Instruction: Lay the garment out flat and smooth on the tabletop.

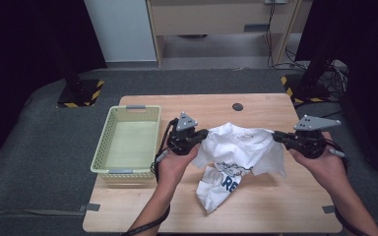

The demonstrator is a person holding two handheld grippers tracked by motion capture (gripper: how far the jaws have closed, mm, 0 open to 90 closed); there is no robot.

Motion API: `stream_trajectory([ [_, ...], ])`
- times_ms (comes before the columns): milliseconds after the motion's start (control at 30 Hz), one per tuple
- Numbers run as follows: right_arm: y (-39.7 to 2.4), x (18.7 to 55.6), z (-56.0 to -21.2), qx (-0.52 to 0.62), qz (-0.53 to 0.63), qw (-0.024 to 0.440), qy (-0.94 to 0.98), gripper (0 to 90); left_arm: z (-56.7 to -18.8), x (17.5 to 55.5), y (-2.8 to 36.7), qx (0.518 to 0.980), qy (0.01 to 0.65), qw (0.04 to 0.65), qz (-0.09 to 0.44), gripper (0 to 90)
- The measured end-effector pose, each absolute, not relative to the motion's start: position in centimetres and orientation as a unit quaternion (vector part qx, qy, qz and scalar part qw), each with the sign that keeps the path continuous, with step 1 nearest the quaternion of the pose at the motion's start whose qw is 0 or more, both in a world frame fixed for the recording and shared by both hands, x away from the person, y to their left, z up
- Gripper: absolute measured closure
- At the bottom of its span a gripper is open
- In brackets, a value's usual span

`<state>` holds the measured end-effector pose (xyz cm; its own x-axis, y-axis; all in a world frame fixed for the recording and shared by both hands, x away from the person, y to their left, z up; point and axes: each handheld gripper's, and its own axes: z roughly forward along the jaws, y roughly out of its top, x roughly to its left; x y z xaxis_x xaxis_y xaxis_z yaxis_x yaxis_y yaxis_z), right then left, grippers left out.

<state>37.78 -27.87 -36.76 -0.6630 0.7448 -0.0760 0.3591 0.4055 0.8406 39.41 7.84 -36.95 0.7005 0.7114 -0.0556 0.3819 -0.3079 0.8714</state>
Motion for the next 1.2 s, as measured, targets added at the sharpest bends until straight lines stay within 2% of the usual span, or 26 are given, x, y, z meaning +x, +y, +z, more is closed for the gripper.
stream_trajectory([
  [233,-27.6,40.9,-36.3,0.349,0.407,0.224,0.814,86.0,-37.1,42.8,7.0,0.794,0.364,0.454,0.175,88.4],
  [500,-28.0,45.2,-38.6,0.386,0.382,0.202,0.815,85.9,-38.6,47.0,6.5,0.8,0.392,0.42,0.174,88.4],
  [867,-26.7,49.0,-41.6,0.412,0.358,0.179,0.818,83.8,-41.2,50.9,6.5,0.812,0.416,0.37,0.177,88.0],
  [900,-26.5,49.3,-41.8,0.414,0.356,0.18,0.818,79.4,-41.5,51.2,6.5,0.812,0.418,0.365,0.179,85.9],
  [1000,-25.9,50.1,-42.5,0.43,0.351,0.199,0.808,57.3,-42.1,51.6,6.6,0.812,0.428,0.345,0.193,60.2],
  [1033,-25.8,50.1,-42.6,0.434,0.35,0.202,0.805,50.7,-42.1,51.5,6.7,0.812,0.428,0.344,0.196,55.0],
  [1133,-25.7,49.6,-42.9,0.436,0.349,0.204,0.804,47.6,-42.4,50.8,7.0,0.81,0.434,0.344,0.192,47.1],
  [1200,-25.9,49.0,-43.4,0.434,0.342,0.201,0.809,48.1,-42.7,50.1,7.2,0.811,0.435,0.343,0.188,46.0],
])
